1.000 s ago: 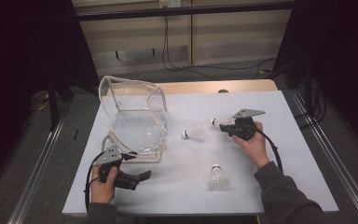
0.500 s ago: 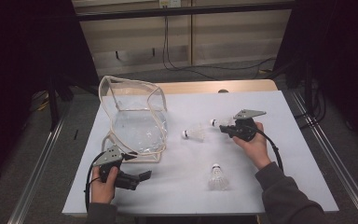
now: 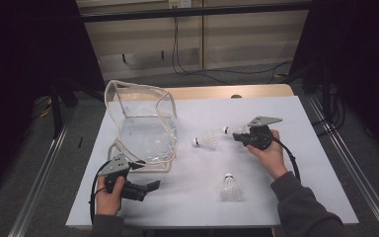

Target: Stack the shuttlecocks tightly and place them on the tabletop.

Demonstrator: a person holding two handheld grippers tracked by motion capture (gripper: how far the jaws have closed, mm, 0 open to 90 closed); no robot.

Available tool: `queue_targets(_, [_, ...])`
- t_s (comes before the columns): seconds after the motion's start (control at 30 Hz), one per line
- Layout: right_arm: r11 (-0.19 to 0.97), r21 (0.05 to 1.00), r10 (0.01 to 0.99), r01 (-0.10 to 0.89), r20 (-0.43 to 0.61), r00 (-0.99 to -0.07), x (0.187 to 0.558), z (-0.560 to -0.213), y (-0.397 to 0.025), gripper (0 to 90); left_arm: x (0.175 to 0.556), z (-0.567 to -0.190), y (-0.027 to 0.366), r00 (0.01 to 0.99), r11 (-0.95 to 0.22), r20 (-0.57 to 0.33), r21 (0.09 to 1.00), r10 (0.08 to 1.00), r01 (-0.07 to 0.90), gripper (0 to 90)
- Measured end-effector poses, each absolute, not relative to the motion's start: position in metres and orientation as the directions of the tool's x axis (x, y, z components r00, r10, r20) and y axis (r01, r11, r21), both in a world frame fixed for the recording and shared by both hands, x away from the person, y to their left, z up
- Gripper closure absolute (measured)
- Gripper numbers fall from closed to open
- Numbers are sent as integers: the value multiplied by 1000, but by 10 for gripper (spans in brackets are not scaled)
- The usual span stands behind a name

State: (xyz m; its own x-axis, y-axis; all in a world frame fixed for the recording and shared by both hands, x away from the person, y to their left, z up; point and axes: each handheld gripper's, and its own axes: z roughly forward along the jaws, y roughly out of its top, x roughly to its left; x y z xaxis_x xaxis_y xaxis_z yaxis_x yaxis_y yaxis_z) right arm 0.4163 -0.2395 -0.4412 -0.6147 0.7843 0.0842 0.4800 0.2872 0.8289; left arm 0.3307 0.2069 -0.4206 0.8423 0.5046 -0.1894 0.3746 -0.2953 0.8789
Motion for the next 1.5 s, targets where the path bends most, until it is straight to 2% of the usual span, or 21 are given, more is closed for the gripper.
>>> queue_targets(1.5, [319,831,745,456,77,-662,413,-439,-231,900,331,-420,206,844,-290,-188,883,502,369,37])
